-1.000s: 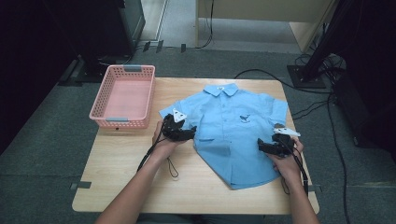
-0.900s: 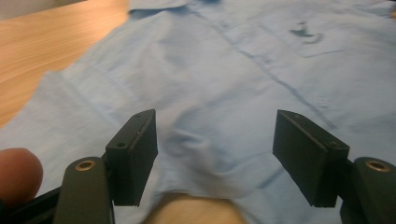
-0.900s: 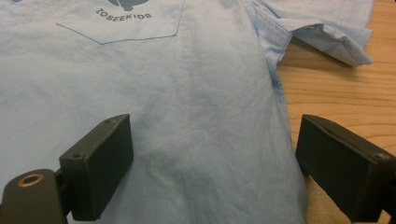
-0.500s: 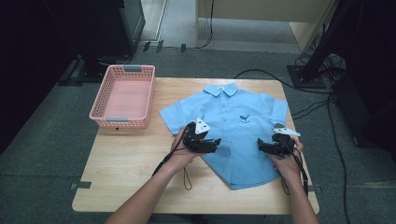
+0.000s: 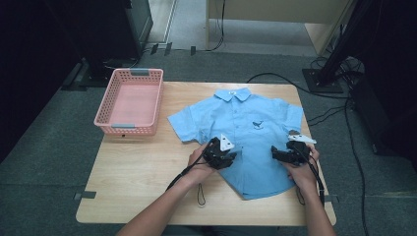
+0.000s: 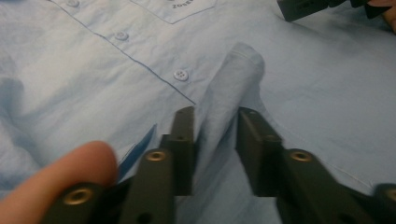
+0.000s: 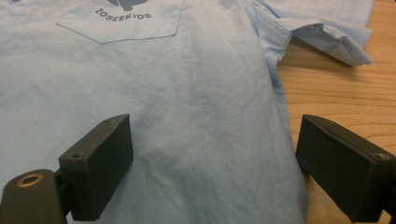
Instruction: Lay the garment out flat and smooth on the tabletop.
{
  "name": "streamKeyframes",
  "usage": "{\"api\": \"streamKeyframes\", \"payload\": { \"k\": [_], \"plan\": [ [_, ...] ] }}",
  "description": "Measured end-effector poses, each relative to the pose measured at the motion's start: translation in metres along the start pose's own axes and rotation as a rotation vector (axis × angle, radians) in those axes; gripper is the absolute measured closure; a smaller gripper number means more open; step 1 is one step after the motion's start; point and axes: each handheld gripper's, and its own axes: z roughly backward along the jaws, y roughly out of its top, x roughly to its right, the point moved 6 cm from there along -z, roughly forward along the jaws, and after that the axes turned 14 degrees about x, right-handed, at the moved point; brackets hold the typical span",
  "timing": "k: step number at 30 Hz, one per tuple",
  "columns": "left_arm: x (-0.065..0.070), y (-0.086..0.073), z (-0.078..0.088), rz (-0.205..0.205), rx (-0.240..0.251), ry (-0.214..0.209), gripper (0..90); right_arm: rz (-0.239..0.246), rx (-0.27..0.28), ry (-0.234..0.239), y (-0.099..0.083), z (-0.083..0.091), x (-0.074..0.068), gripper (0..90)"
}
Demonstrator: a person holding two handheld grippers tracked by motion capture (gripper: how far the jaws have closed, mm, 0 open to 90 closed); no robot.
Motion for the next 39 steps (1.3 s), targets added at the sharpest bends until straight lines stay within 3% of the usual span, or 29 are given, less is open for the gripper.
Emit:
{"api": "streamKeyframes", "payload": {
  "k": [3, 6, 13, 21, 24, 27, 39],
  "plan": [
    [-0.003, -0.002, 0.005, 0.013, -0.005, -0.025, 85.5, 0.000, -0.001, 0.000, 0.000, 0.000, 0.000, 10.6],
    [-0.004, -0.002, 0.013, 0.007, 0.008, -0.053, 90.0, -0.001, 0.000, -0.001, 0.000, 0.000, 0.000, 10.6],
    [-0.012, -0.012, 0.051, 0.020, 0.056, -0.103, 89.9, -0.002, 0.000, -0.004, 0.000, 0.000, 0.000, 10.5],
    [-0.025, -0.022, 0.089, 0.060, 0.099, -0.118, 88.2, -0.005, -0.001, -0.008, 0.000, 0.000, 0.001, 10.4],
    [-0.028, -0.029, 0.097, 0.083, 0.114, -0.130, 87.1, -0.006, -0.001, -0.010, 0.000, -0.001, 0.001, 10.4],
    [-0.032, -0.034, 0.104, 0.071, 0.104, -0.127, 86.3, -0.007, -0.001, -0.011, 0.000, -0.001, 0.001, 10.4],
    [-0.043, -0.056, 0.129, 0.094, 0.084, -0.132, 84.5, -0.008, -0.001, -0.012, 0.000, -0.001, 0.001, 10.4]
  ]
}}
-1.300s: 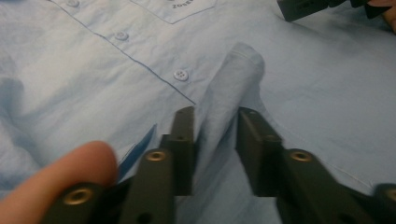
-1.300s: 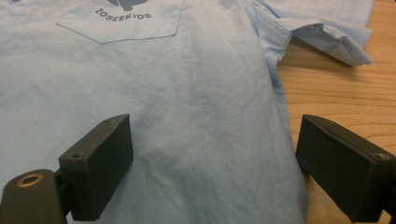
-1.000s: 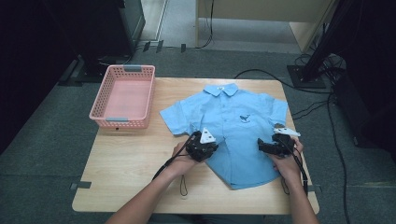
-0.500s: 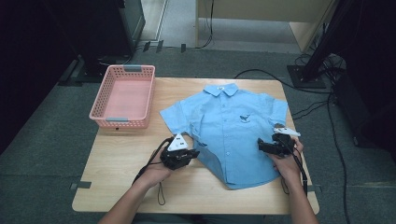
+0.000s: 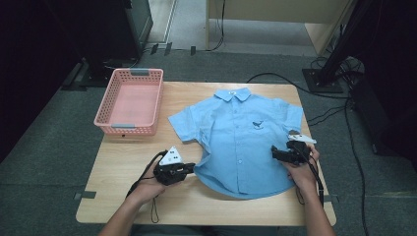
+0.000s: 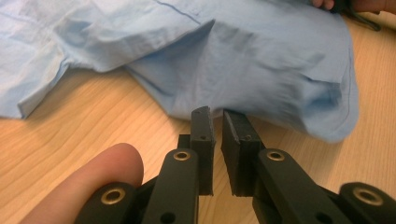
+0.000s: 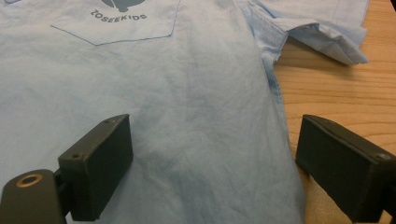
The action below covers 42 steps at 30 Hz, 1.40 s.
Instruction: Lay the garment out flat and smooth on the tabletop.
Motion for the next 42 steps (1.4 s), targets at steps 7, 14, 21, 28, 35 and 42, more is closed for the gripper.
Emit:
{"api": "streamKeyframes", "payload": {
  "k": [7, 14, 21, 28, 35, 42],
  "plan": [
    [-0.009, -0.004, 0.012, 0.008, -0.009, 0.006, 83.3, 0.000, 0.000, 0.000, 0.000, 0.000, 0.000, 10.4],
    [-0.032, -0.001, 0.025, 0.037, 0.006, 0.086, 80.9, 0.000, 0.000, -0.001, 0.000, 0.000, 0.000, 10.4],
    [-0.055, 0.003, 0.037, 0.088, 0.039, 0.177, 78.0, 0.000, 0.000, -0.002, 0.000, 0.000, 0.000, 10.4],
    [-0.074, 0.010, 0.017, 0.062, 0.047, 0.364, 58.6, -0.001, 0.000, -0.003, 0.000, 0.000, 0.000, 10.4],
    [-0.086, 0.009, -0.018, 0.014, -0.011, 0.498, 41.2, -0.003, 0.001, -0.006, 0.000, 0.000, 0.000, 10.4],
    [-0.089, 0.002, -0.049, -0.048, -0.095, 0.545, 41.1, -0.002, 0.001, -0.005, 0.000, 0.000, 0.001, 10.4]
  ]
}}
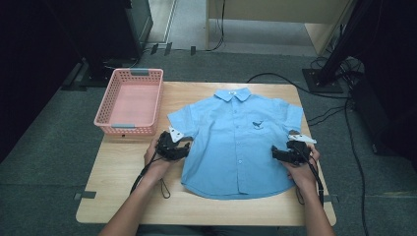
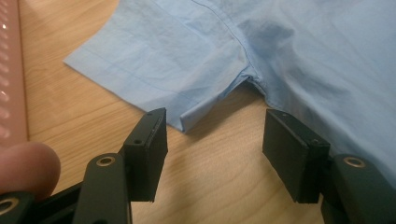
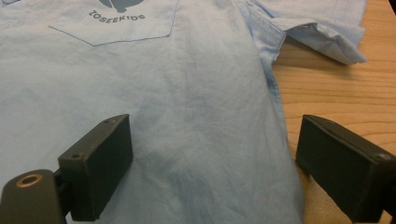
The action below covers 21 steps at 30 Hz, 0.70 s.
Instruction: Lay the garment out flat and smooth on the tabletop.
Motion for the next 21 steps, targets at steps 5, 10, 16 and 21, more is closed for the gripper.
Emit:
{"api": "streamKeyframes", "payload": {
  "k": [5, 10, 16, 21],
  "plan": [
    [0.002, 0.001, -0.009, 0.015, -0.007, 0.018, 45.1, 0.000, 0.000, 0.000, 0.000, 0.000, 0.000, 10.4],
    [0.001, 0.002, -0.013, 0.052, 0.003, 0.036, 54.7, 0.000, 0.000, 0.000, 0.000, 0.000, 0.000, 10.4],
    [0.000, 0.003, -0.016, 0.056, 0.005, 0.026, 73.1, 0.000, 0.000, 0.000, 0.000, 0.000, 0.000, 10.4],
    [-0.004, 0.004, -0.020, 0.081, 0.011, 0.028, 85.7, 0.001, 0.000, 0.000, 0.000, 0.000, 0.000, 10.4]
  ]
}}
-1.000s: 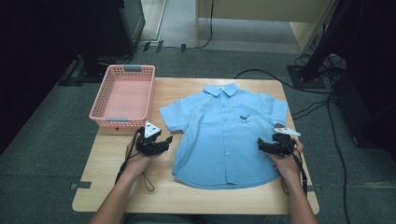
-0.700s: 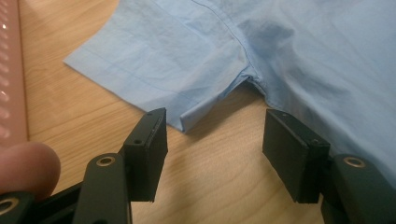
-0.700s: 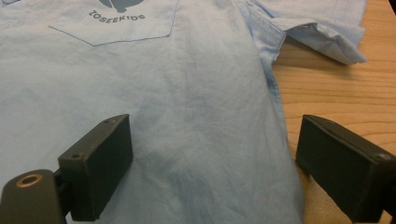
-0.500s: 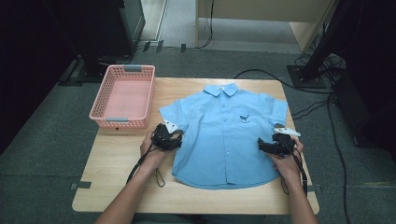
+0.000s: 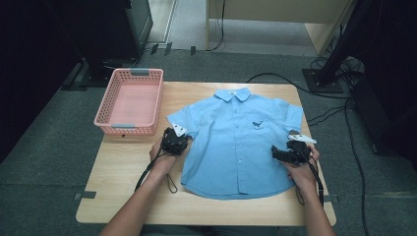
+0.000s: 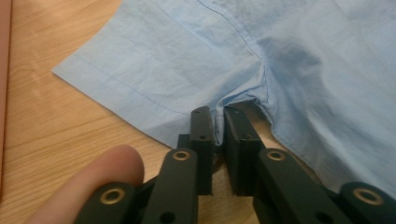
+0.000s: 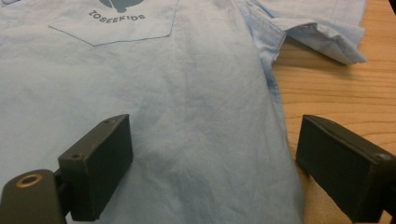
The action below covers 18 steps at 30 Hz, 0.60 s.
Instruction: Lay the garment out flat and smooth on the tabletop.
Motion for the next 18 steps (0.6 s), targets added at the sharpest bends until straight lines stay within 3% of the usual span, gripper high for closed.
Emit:
{"api": "streamKeyframes", "payload": {
  "k": [6, 8, 10, 12, 18],
  "plan": [
    [-0.005, 0.001, -0.003, -0.005, -0.006, 0.013, 89.1, 0.000, 0.000, 0.000, 0.000, 0.000, 0.000, 10.4],
    [-0.009, 0.001, -0.005, -0.015, -0.007, 0.040, 89.2, -0.001, 0.000, 0.000, 0.000, 0.000, 0.000, 10.4],
    [-0.013, 0.001, -0.005, -0.068, -0.011, 0.084, 89.2, 0.000, 0.000, 0.000, 0.000, 0.000, 0.000, 10.4],
    [-0.018, -0.001, -0.005, -0.086, -0.009, 0.119, 89.2, 0.000, 0.000, 0.000, 0.000, 0.000, 0.000, 10.4],
    [-0.027, -0.003, -0.004, -0.107, -0.011, 0.161, 89.2, 0.000, 0.000, 0.000, 0.000, 0.000, 0.000, 10.4]
  ]
}}
